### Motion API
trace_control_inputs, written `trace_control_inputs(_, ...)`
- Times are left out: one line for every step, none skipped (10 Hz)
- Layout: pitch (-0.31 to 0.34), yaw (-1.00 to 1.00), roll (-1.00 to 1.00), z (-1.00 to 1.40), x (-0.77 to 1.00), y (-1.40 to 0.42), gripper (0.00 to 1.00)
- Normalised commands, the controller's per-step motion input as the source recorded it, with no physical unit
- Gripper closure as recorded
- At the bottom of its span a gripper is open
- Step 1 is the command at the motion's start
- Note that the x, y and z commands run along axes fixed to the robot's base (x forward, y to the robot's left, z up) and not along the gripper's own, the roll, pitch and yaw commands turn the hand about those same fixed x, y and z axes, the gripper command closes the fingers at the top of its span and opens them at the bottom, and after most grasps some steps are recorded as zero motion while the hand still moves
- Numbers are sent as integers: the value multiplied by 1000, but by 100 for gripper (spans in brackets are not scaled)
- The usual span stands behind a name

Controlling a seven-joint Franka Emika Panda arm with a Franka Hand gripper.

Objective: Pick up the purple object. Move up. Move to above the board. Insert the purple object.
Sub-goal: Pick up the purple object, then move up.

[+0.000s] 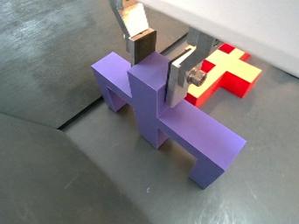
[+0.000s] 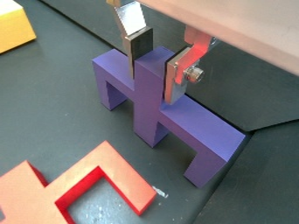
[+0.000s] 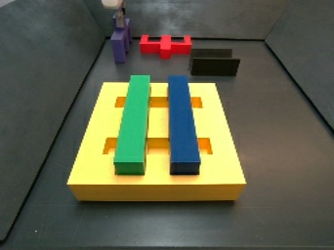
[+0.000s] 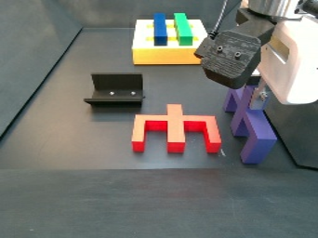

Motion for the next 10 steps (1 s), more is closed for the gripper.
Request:
trace_control_inputs(0, 0, 0, 0, 0, 0, 100)
trace_control_inputs(0, 0, 0, 0, 0, 0, 100)
trace_control_inputs(0, 0, 0, 0, 0, 0, 100)
trace_control_inputs(0, 0, 0, 0, 0, 0, 100)
trace_control_inputs(0, 0, 0, 0, 0, 0, 100)
trace_control_inputs(0, 0, 0, 0, 0, 0, 100)
trace_control_inputs(0, 0, 0, 833, 0, 0, 100)
trace_control_inputs(-3, 20, -4, 834, 6, 6, 100)
trace_control_inputs(45, 24, -3, 665, -38, 2, 100)
trace_control_inputs(40, 11, 29, 300, -8, 5, 100)
